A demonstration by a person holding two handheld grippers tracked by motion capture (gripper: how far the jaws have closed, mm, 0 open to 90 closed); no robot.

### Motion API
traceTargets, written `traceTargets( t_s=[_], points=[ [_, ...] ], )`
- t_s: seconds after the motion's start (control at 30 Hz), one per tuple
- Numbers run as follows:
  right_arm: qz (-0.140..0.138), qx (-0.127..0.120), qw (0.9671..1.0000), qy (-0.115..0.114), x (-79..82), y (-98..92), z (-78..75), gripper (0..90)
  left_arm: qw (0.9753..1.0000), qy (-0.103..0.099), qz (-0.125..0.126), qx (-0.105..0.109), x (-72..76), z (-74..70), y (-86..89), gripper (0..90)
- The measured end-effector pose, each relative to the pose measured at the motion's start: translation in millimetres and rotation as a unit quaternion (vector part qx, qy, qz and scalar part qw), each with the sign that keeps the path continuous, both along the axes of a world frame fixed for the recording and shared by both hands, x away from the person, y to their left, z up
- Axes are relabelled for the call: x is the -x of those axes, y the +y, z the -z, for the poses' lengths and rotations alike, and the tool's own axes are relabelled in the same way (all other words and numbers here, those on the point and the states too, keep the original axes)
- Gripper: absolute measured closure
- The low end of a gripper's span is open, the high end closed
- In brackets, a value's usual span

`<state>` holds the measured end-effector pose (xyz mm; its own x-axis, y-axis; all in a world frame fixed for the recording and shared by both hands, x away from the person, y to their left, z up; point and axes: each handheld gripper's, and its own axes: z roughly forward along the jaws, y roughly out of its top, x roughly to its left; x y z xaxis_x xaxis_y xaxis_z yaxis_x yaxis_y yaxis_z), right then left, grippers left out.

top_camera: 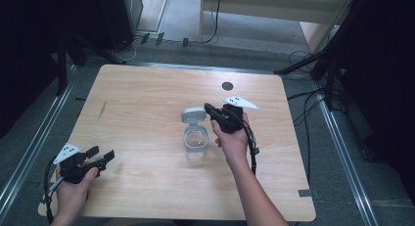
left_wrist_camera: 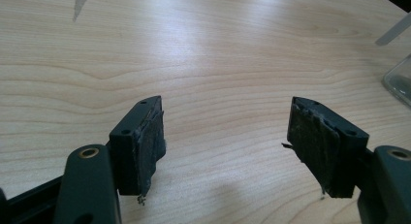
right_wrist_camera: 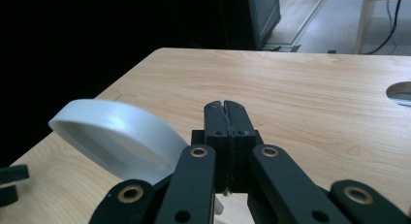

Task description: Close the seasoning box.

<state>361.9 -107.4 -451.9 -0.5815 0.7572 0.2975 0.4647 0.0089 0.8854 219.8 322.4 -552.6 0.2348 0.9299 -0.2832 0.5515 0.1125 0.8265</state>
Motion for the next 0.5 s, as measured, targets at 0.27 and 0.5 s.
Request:
traceTargets(
  t_s=[0.27, 0.5],
  points=[
    [-0.018, 0.004, 0.9998, 0.005, 23.7, -9.0, 8.2, 90.0, 0.9998, 0.005, -0.001, 0.021, -1.1, 1.1, 4.5, 29.5],
    [0.005, 0.027, 0.9994, -0.02, 49.2, -30.1, 19.3, 50.4, 0.9998, 0.005, -0.001, 0.017, -1.1, 1.1, 3.6, 27.4]
  ],
)
